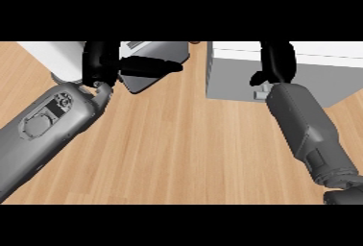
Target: Pick up the can, place it into the drawer and close the drawer
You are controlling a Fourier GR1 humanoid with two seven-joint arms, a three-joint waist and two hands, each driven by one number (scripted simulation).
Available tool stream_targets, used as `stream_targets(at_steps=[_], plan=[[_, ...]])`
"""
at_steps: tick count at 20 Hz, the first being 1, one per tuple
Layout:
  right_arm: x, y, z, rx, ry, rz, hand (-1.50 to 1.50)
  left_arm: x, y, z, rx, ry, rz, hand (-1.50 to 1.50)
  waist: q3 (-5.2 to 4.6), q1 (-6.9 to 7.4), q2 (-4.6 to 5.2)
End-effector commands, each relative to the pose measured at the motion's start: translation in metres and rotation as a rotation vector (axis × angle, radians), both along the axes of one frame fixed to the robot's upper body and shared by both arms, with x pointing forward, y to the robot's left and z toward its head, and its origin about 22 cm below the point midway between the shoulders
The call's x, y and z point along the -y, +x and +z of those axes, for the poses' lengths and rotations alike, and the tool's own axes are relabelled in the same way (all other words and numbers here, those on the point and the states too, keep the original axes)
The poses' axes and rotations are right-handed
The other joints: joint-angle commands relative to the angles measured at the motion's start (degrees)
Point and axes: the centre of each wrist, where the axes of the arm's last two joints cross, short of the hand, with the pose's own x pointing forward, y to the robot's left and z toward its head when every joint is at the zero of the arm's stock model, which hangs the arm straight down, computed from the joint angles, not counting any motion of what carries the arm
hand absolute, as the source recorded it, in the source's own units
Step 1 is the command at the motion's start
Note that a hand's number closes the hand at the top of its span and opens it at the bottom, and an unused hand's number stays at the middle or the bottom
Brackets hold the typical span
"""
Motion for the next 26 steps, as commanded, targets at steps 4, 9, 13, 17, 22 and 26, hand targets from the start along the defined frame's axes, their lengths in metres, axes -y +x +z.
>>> stream_targets(at_steps=[4, 9, 13, 17, 22, 26], plan=[[-0.001, 0.010, 0.016, 0.020, 0.041, -0.011, -1.50, -0.011, -0.014, -0.006, 0.012, 0.002, -0.028, -1.50, 0.36, 1.65, 0.96], [-0.020, 0.022, 0.048, 0.028, 0.105, 0.073, -1.50, -0.019, -0.013, -0.026, 0.001, 0.005, 0.013, -1.50, 0.34, 0.58, 1.11], [-0.038, 0.020, 0.042, 0.062, 0.282, 0.128, -1.50, -0.023, -0.021, -0.020, -0.008, 0.012, -0.013, -1.50, 0.49, 1.51, 0.64], [-0.040, 0.019, 0.041, 0.087, 0.436, 0.174, -1.50, -0.024, -0.020, -0.025, -0.005, -0.010, 0.000, -1.50, 0.52, 0.48, 0.82], [-0.039, 0.023, 0.052, 0.081, 0.582, 0.219, -1.50, -0.030, -0.025, -0.033, 0.005, 0.020, 0.011, -1.50, 0.41, -0.10, 0.40], [-0.047, 0.020, 0.043, 0.065, 0.808, 0.258, -1.50, -0.039, -0.025, -0.034, -0.001, -0.003, 0.033, -1.50, 0.38, -1.42, -0.12]])
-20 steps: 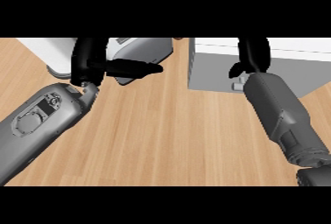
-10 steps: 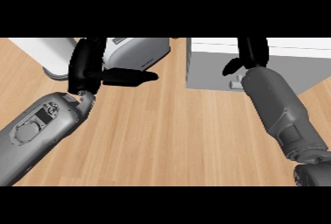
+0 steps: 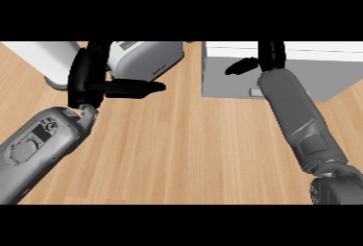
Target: Pick up the can, place it into the drawer and close the drawer
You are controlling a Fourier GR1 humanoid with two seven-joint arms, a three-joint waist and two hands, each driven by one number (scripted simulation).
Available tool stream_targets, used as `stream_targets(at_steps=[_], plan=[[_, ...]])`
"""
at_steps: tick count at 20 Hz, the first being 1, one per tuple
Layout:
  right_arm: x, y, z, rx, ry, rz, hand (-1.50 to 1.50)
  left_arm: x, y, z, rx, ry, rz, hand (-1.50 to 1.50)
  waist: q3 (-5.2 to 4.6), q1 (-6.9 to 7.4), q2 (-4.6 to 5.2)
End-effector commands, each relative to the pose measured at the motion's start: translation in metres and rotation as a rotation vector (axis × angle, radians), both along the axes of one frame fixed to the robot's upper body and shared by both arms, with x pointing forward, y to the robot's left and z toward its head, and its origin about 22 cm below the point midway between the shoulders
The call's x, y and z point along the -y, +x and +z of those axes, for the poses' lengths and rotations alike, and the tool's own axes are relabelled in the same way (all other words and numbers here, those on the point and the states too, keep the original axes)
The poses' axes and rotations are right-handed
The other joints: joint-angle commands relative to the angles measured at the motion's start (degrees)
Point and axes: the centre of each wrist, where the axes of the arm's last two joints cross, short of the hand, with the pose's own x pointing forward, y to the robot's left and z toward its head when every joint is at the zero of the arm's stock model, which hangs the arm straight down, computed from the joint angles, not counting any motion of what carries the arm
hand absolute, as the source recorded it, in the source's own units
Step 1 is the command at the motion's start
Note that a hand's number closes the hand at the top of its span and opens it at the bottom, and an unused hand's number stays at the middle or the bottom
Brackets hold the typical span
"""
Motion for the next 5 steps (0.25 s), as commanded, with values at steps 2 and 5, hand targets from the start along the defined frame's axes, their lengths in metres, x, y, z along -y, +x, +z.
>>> stream_targets(at_steps=[2, 5], plan=[[-0.015, 0.009, 0.029, 0.028, 0.270, 0.044, -1.50, -0.016, -0.010, -0.017, -0.003, 0.002, 0.027, -1.50, -0.33, 0.16, -0.93], [-0.015, 0.010, 0.031, 0.058, 0.300, 0.051, -1.50, -0.019, -0.011, -0.006, -0.005, -0.014, 0.002, -1.50, -0.33, 0.18, -0.71]])
